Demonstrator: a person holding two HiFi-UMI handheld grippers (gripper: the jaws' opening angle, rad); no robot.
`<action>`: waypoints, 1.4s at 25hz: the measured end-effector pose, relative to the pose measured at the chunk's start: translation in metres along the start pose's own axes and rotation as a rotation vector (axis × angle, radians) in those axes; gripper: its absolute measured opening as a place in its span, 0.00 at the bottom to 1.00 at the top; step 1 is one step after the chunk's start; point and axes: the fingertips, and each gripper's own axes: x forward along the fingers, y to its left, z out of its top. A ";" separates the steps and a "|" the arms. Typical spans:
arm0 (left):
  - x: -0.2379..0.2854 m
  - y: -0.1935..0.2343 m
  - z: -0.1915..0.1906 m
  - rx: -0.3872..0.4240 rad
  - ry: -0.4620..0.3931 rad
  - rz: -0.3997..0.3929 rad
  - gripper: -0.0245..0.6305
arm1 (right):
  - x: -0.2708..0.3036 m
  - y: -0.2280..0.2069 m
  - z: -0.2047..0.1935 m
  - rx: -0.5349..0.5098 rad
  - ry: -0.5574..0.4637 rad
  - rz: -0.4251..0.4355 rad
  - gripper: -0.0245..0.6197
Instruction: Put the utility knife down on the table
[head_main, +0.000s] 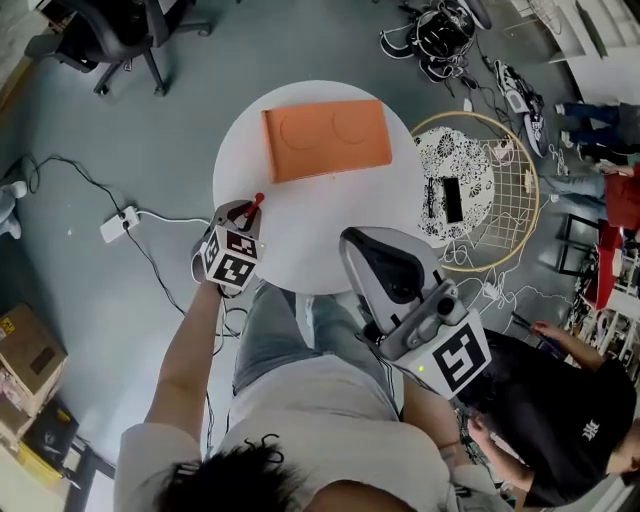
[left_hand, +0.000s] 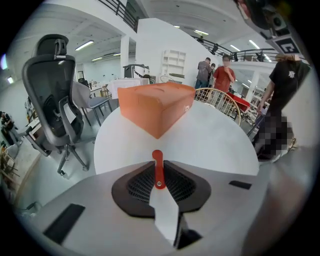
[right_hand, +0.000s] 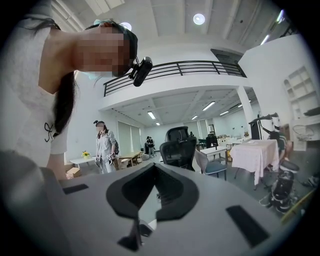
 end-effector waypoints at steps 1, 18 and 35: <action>0.001 0.000 -0.001 0.001 0.003 0.000 0.13 | 0.000 0.000 -0.001 0.000 0.002 -0.001 0.05; -0.003 0.000 0.006 -0.002 -0.015 0.001 0.15 | 0.001 0.002 0.001 -0.005 0.002 0.004 0.05; -0.087 -0.005 0.057 -0.131 -0.290 0.146 0.05 | -0.013 0.030 0.018 -0.037 -0.047 0.140 0.05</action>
